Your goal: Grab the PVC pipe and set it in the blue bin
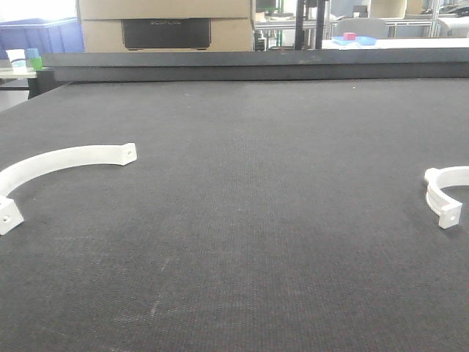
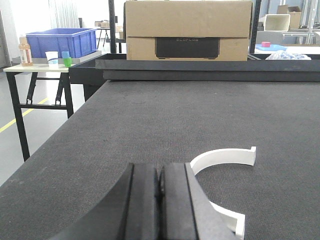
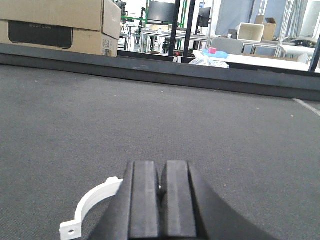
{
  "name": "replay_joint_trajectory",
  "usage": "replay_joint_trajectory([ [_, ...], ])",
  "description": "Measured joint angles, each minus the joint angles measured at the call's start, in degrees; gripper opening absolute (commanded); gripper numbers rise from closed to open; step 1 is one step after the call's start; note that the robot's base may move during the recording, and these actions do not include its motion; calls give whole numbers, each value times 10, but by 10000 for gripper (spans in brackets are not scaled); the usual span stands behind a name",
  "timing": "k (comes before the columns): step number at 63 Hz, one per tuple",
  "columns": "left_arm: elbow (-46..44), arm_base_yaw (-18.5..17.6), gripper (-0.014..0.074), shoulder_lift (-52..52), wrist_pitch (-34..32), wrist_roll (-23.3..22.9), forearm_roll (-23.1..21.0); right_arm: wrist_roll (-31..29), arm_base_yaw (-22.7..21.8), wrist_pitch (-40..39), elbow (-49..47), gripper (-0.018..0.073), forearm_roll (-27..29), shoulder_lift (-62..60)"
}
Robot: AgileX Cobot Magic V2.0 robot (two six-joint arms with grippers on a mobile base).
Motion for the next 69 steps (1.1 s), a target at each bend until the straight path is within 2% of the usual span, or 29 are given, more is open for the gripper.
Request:
replay_joint_trajectory([
  [13,0,0,-111,0,-8,0,5,0,0,-39,0,-168,-12,0],
  [17,0,0,-111,0,-45,0,5,0,0,-80,0,-168,-37,0],
  [26,0,0,-111,0,-167,0,-33,0,0,-176,0,-168,-85,0],
  [33,-2,0,-111,0,-198,0,-69,0,0,-212,-1,-168,-91,0],
  [47,-77,0,-111,8,-157,10,-82,0,0,-227,-69,-168,-95,-2],
  [61,-195,0,-111,98,-131,26,-84,0,0,-234,-171,-168,-96,36],
  [69,-283,0,-111,159,-59,28,-95,0,0,-202,-234,-168,-51,84],
])
